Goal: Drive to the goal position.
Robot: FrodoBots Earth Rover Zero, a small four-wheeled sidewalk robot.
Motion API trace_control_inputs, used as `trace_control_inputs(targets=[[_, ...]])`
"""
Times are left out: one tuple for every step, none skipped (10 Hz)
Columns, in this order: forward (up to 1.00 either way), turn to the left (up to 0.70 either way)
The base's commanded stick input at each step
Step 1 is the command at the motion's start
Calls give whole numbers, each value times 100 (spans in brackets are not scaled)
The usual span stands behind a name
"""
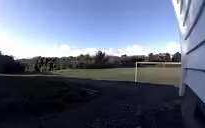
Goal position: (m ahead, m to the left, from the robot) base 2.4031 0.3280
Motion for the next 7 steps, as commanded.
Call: trace_control_inputs(targets=[[4, 0], [4, 0], [4, 0], [4, 0], [4, 0], [4, 0], [4, 0]])
